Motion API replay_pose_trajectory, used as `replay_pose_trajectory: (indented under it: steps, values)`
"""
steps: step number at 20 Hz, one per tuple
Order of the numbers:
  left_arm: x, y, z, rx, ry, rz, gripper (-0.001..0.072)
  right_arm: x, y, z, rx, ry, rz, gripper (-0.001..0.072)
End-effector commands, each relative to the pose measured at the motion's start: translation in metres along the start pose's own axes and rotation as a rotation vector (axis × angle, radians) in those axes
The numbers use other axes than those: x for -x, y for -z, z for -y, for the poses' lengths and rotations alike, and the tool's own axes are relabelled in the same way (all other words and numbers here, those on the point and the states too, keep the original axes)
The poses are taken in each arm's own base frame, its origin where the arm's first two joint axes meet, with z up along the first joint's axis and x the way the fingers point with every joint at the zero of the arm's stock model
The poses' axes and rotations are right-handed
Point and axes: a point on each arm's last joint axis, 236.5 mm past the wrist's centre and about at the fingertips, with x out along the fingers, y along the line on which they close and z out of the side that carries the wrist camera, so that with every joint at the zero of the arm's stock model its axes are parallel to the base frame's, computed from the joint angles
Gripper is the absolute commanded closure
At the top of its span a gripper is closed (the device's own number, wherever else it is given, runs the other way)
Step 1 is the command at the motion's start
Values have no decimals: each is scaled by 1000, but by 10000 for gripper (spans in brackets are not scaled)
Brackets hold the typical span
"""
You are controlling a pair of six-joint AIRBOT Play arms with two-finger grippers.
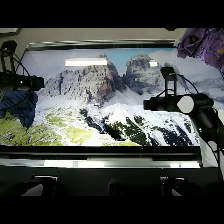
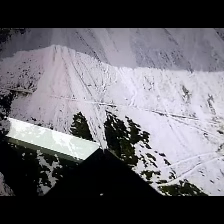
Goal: Fold the clothes and pants, and hang the long-sleeved shirts on hangers.
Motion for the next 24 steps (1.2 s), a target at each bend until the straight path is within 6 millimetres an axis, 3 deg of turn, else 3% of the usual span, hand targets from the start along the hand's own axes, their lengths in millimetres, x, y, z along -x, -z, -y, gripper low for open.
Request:
replay_pose_trajectory:
  steps: [1,20,21,22,23,24]
  values:
    - [0,0,0,-1,0,0,689,0,0,-1,1,-1,1,682]
    - [0,1,0,3,1,-3,686,0,0,-1,1,-1,1,682]
    - [0,4,0,41,1,-18,559,0,0,-1,0,-1,1,682]
    - [-2,9,-3,98,-8,-37,83,0,0,-1,1,-1,1,682]
    - [-4,16,-12,130,-36,-62,-13,0,0,-1,0,-1,1,682]
    - [-6,21,-30,147,-89,-81,-13,0,-2,-1,0,-1,7,682]
